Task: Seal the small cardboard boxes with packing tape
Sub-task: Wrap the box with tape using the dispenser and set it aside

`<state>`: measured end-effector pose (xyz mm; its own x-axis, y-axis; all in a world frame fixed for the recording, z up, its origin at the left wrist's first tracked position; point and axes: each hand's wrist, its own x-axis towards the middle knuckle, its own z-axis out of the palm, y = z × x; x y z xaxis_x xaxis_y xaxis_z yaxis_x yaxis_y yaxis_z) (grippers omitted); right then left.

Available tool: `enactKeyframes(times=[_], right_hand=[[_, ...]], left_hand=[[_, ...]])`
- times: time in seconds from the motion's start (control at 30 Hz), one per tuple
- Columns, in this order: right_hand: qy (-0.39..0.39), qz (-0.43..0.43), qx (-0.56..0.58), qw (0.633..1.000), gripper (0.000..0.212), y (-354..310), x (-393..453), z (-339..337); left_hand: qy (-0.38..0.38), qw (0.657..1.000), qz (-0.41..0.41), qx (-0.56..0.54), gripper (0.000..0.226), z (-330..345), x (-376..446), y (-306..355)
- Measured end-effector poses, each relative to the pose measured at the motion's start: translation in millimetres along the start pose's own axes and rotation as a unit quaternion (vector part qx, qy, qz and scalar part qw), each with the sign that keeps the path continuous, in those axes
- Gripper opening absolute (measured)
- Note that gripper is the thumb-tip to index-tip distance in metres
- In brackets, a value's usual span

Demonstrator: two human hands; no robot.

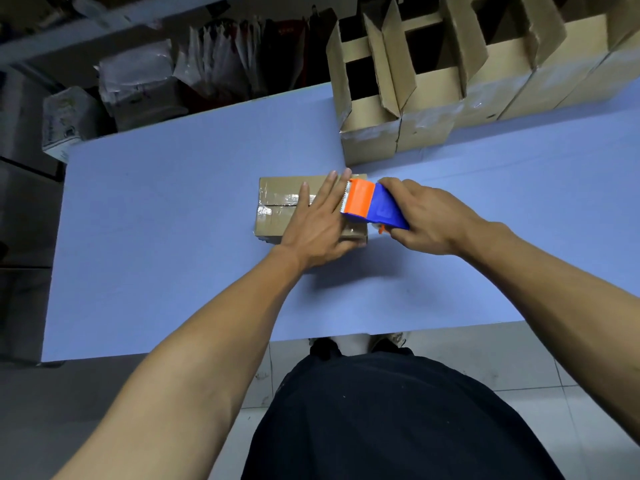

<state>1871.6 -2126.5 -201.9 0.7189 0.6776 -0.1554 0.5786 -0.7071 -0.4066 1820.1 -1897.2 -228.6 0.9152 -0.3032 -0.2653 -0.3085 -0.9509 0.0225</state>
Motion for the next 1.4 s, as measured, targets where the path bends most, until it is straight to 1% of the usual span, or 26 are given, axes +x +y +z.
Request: enactKeyframes(times=[0.13, 0.3, 0.5, 0.63, 0.7, 0.8, 0.87, 0.93, 1.0, 1.07, 1.13, 1.17, 1.3, 1.4], right_hand=[[0.001, -0.011, 0.036, 0.999, 0.063, 15.1, -5.1, -3.4], [-0.004, 0.018, 0.086, 0.996, 0.060, 21.7, -15.7, -1.4], [-0.019, 0.048, 0.039, 0.998, 0.066, 59.0, -33.8, -12.0], [-0.024, 0.047, -0.017, 0.998, 0.078, 56.9, -26.9, -4.8], [-0.018, 0.049, -0.038, 0.998, 0.080, 56.1, -21.5, -2.0], [-0.007, 0.029, -0.098, 0.995, 0.079, 50.5, -12.1, -0.6], [-0.004, 0.024, -0.130, 0.991, 0.078, 43.3, -5.2, 1.2], [-0.012, 0.027, -0.141, 0.990, 0.078, 39.4, -1.8, 0.6], [-0.023, 0.032, -0.120, 0.992, 0.081, 42.9, -5.1, -0.2], [-0.034, 0.056, -0.047, 0.997, 0.084, 48.8, -14.7, -0.9], [-0.031, 0.083, 0.029, 0.996, 0.082, 51.5, -23.4, -6.1], [-0.026, 0.087, 0.043, 0.995, 0.079, 51.8, -26.2, -8.7], [-0.021, 0.068, 0.025, 0.997, 0.079, 52.2, -30.9, -12.4], [-0.031, 0.059, -0.039, 0.997, 0.081, 48.1, -29.8, -12.7]], left_hand=[[-0.007, 1.000, 0.001, -0.011, 0.104, -1.6, 0.5, -1.9], [0.003, 1.000, -0.004, -0.024, 0.105, -3.4, -1.2, -2.0], [0.010, 1.000, -0.008, -0.011, 0.106, -2.3, -1.1, 0.2], [0.017, 0.999, -0.013, -0.050, 0.104, -5.8, -3.0, 2.1], [0.023, 0.998, -0.014, -0.065, 0.101, -6.9, -2.8, 2.7], [0.036, 0.994, -0.024, -0.099, 0.095, -8.7, -3.3, 3.1], [0.045, 0.986, -0.056, -0.152, 0.086, -11.2, 0.6, 7.2], [0.066, 0.977, -0.096, -0.180, 0.076, -14.4, 8.5, 16.1], [0.085, 0.969, -0.134, -0.189, 0.068, -17.7, 18.6, 26.4], [0.092, 0.962, -0.160, -0.201, 0.062, -18.8, 25.9, 32.5], [0.098, 0.959, -0.167, -0.206, 0.057, -18.9, 27.2, 34.4], [0.103, 0.959, -0.166, -0.203, 0.054, -18.4, 26.3, 33.9], [0.102, 0.958, -0.164, -0.211, 0.052, -19.5, 25.6, 32.8], [0.102, 0.959, -0.161, -0.210, 0.052, -20.9, 24.9, 32.2]])
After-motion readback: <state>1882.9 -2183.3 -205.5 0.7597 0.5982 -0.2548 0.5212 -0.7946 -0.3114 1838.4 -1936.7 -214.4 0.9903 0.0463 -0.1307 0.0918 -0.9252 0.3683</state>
